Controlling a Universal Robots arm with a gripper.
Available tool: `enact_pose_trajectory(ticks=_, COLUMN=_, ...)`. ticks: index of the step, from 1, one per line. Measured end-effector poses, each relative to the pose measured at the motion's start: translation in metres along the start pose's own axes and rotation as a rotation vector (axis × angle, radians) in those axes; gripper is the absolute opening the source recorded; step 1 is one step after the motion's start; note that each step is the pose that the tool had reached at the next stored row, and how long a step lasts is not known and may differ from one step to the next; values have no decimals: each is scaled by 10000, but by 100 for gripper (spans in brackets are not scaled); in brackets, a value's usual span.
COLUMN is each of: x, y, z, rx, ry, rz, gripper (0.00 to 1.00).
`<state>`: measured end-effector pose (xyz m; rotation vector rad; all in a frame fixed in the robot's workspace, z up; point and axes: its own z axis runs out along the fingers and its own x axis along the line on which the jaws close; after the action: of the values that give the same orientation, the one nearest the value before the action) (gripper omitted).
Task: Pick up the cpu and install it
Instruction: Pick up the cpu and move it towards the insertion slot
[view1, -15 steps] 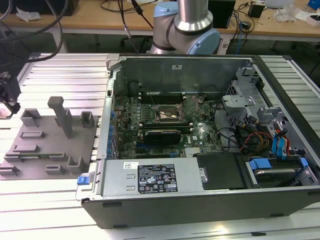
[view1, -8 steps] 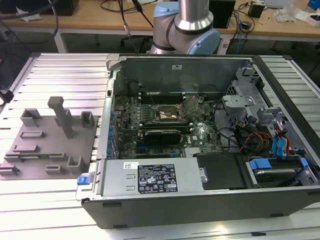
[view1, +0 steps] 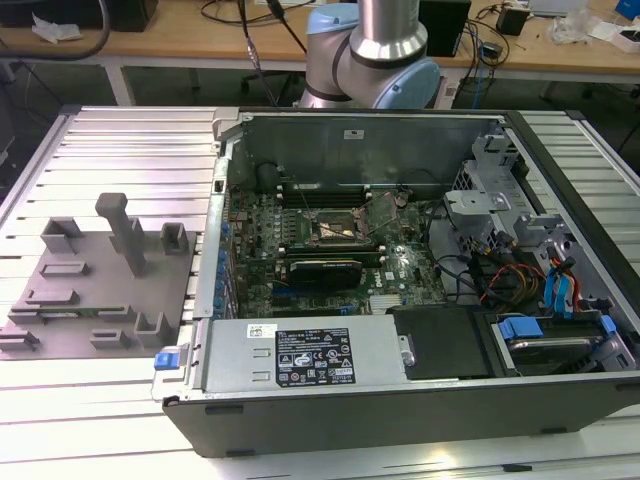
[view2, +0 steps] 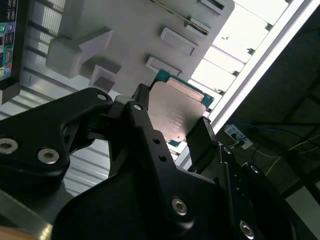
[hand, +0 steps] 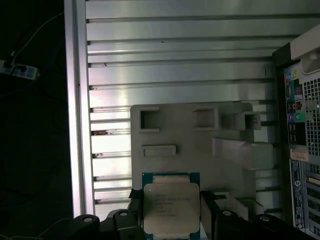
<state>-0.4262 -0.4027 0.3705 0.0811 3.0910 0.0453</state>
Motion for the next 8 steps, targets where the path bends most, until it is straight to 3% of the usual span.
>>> enact_pose_trajectory(ticks=4, x=-5, y=9, z=-100, rx=-1, ry=-16, rz=-1, gripper=55)
enact_pose_trajectory(ticks=8, x=-11, y=30, z=-261, rx=-2, ry=-41, rz=-1, gripper=55)
